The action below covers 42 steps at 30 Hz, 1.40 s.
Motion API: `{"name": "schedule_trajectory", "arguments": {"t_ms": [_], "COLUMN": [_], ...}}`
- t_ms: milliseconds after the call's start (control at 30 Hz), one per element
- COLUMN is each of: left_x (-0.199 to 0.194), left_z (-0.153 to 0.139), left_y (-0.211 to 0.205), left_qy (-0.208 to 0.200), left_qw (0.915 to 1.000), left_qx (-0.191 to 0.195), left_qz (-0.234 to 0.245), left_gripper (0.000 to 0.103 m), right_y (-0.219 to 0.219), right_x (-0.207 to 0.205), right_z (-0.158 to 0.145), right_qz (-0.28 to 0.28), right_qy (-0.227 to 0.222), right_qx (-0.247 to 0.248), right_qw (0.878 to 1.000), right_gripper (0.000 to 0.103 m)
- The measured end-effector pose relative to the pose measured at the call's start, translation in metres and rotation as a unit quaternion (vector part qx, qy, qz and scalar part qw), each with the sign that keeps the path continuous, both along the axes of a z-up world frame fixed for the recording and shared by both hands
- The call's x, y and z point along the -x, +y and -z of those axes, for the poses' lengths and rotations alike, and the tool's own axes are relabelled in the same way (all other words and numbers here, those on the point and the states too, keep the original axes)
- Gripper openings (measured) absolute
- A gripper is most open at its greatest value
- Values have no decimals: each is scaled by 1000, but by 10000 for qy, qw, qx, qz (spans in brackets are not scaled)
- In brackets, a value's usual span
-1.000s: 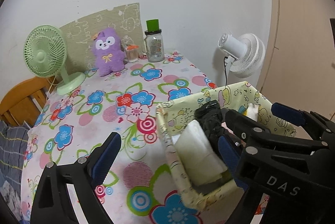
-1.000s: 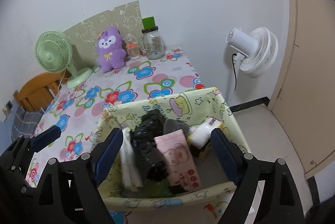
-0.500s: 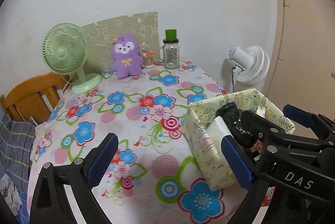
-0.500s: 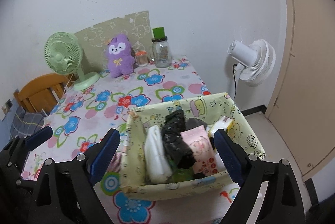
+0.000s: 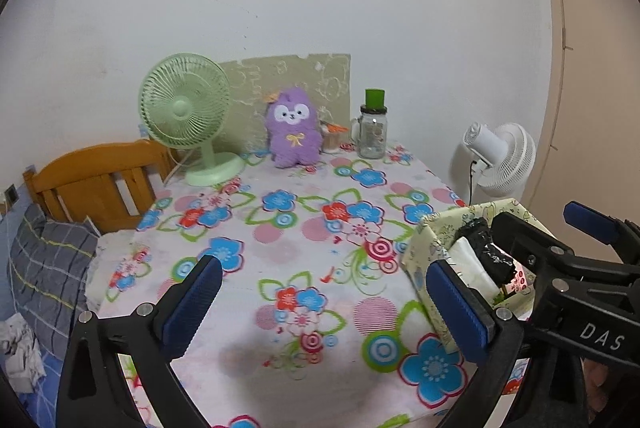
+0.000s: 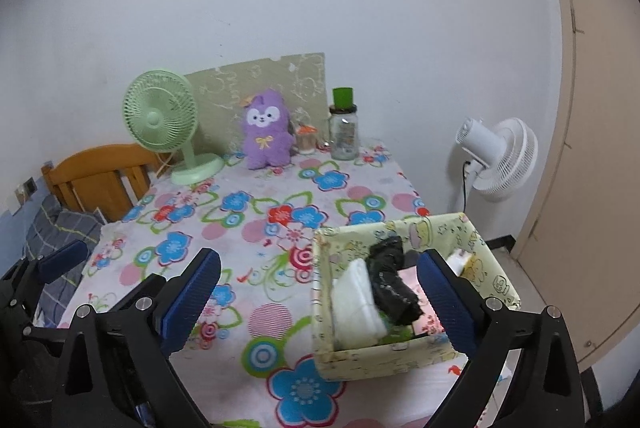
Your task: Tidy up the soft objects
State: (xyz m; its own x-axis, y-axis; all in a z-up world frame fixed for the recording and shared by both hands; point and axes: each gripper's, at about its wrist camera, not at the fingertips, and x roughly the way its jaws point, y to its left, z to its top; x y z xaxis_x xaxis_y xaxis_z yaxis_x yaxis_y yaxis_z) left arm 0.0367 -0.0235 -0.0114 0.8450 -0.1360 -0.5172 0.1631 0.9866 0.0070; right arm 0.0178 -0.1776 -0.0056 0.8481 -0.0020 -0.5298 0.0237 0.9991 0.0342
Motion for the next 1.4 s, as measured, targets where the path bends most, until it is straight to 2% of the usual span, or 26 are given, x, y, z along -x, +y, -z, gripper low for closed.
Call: {"name": "schedule_trajectory", "arguments": {"t_ms": [433,667,867,1400], "left_x": [23,32,33,35], "left_z": [-26,-30,-31,-32], "left_y": [37,46,51,49], "left_qy": [-366,-480,-451,-471], "left_qw": [9984,9977,9968,9967], "left_qx": [182,249,412,381], "left_qz": [-394,-420,-513,-532], "left_gripper": [103,103,103,103], "right_y": [18,23,24,21], "right_x": [22,29,31,33], "right_z": [-30,-38,-38,-39], "right_qz": [-102,-158,-108,-137], "right_qy": [-495,-647,-702,-701], "right_qx": [80,57,150,14], "right_qw": [9987,9978,9974,9974], "right_gripper": [103,103,103,103]}}
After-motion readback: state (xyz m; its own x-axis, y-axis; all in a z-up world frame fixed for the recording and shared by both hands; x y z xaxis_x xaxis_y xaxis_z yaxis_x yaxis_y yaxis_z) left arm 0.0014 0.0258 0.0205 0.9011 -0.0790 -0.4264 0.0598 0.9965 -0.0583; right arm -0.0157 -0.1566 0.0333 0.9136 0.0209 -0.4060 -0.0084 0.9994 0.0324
